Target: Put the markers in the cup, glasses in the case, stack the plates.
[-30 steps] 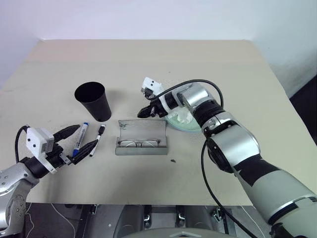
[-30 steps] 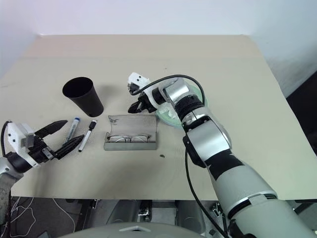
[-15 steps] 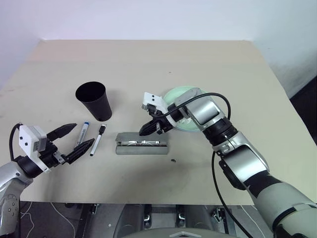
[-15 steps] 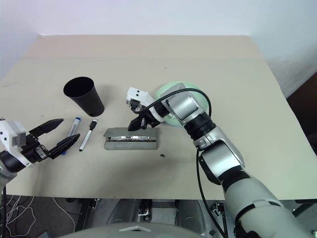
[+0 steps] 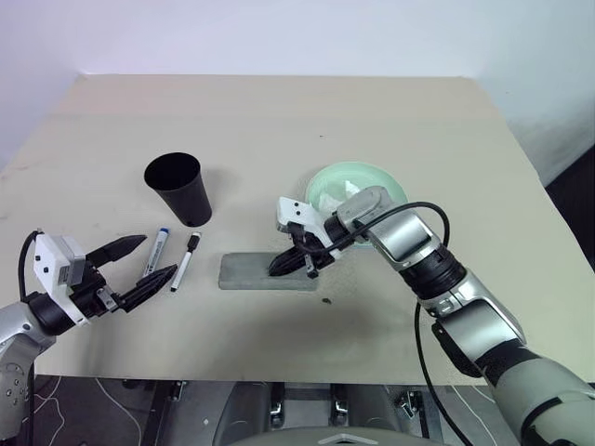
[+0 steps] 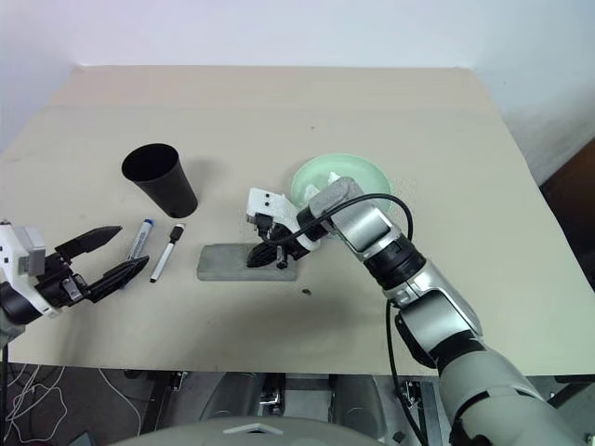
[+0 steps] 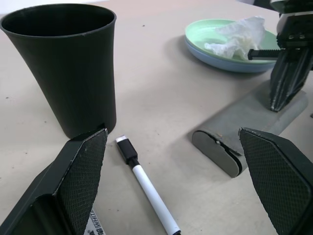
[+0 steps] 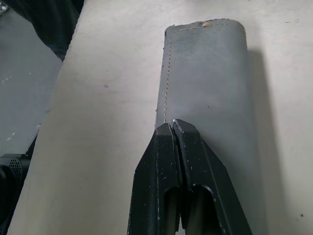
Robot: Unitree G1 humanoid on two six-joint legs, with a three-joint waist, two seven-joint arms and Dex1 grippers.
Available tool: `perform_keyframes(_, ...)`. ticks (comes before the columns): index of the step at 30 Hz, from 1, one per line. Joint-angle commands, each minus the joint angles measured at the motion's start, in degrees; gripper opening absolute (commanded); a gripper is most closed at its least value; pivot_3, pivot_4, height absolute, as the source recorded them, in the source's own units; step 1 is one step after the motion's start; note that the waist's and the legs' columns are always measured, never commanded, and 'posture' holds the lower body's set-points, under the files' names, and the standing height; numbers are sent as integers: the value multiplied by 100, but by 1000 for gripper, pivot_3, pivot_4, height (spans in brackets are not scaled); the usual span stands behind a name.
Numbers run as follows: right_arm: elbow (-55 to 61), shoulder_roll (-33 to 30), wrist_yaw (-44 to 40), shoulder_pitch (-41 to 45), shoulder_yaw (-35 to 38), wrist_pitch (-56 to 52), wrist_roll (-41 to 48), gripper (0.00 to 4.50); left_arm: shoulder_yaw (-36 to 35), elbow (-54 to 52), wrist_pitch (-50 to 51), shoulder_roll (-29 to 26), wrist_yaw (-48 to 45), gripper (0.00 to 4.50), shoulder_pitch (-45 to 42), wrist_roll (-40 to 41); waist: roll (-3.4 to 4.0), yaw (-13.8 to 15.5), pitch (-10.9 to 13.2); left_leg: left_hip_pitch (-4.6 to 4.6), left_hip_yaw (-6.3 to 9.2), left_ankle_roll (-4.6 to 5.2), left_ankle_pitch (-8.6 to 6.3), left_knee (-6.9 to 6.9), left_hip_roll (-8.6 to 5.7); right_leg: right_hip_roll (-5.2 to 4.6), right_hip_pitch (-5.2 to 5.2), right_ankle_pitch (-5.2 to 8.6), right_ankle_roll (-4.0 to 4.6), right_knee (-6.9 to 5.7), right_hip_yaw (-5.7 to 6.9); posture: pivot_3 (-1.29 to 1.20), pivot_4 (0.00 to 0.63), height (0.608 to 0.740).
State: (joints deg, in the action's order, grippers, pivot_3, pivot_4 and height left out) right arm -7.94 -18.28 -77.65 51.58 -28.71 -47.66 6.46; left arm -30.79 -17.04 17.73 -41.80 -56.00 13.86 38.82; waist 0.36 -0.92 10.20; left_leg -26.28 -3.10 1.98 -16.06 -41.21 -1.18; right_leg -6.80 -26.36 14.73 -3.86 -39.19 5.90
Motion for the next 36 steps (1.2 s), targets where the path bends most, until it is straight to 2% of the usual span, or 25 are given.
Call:
perform_keyframes(1,125,-42,-32,-25,-110,73,136,63,-183,-246,-67,3,23,4500,96,43,0,-2,0,1,0,0,0,0,0,0,0,0,0,0,0,0,150,681)
perform_keyframes(16,49,-279,-7,-324,-207,803,187,63,-242,-338,-59,18,89,4500,243,92,0,9,0,8,3,26,-18,0,0,-1,0,1,1,1,1,0,150,681)
perform_keyframes(36,-78,-319,180,-396,-240,1042,164,63,-86,-271,99,-125,-207,4500,41,137,0,10,0,55,2,18,-25,3,2,-2,35,11,19,1,1,0,150,681)
